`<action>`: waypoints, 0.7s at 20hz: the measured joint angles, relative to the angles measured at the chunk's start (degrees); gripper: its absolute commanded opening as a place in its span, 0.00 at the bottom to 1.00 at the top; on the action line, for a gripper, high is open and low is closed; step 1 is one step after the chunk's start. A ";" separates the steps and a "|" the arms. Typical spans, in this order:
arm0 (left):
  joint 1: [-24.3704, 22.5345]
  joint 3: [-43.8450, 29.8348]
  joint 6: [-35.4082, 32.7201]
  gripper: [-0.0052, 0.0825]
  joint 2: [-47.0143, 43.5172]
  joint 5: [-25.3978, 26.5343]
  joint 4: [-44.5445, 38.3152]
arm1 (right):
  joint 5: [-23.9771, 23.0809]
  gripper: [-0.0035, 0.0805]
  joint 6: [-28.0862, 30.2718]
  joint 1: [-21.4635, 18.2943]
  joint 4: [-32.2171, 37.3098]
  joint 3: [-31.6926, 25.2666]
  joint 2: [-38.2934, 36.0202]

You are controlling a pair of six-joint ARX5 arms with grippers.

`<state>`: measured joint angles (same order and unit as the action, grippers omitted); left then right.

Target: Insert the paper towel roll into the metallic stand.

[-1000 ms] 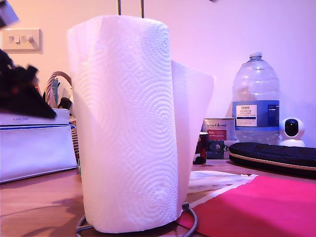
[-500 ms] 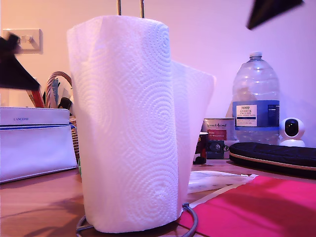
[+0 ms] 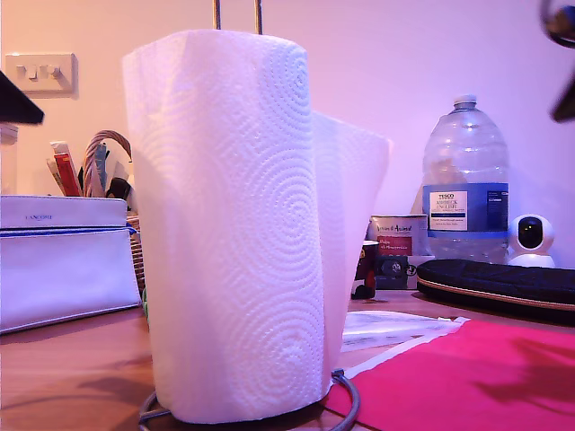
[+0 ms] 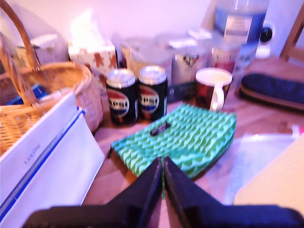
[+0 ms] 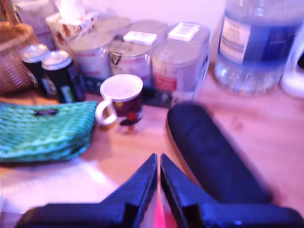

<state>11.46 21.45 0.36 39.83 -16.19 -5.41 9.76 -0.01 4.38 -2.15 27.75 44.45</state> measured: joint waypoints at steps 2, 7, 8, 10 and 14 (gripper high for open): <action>0.00 -1.55 1.29 0.04 -2.86 -0.61 1.01 | -0.98 0.03 -2.97 -0.26 0.02 -4.09 -5.86; 1.20 -2.62 2.51 0.04 -11.32 -1.40 5.70 | -3.67 0.03 -4.20 -0.17 -4.17 -7.45 -21.24; 1.73 -2.62 2.78 0.04 -13.31 -1.49 6.64 | -3.96 0.03 -3.26 -0.17 -5.03 -7.43 -24.15; 2.54 -2.62 3.58 0.04 -17.09 -1.55 8.28 | -3.93 0.03 -3.13 -0.17 -7.67 -7.32 -29.70; 2.86 -2.62 5.33 0.04 -21.38 -1.44 12.28 | -3.93 0.03 -3.13 -0.17 -13.84 -7.32 -31.95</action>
<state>14.33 18.83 5.69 18.46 -17.63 6.87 5.82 -3.14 4.21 -15.99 20.43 12.49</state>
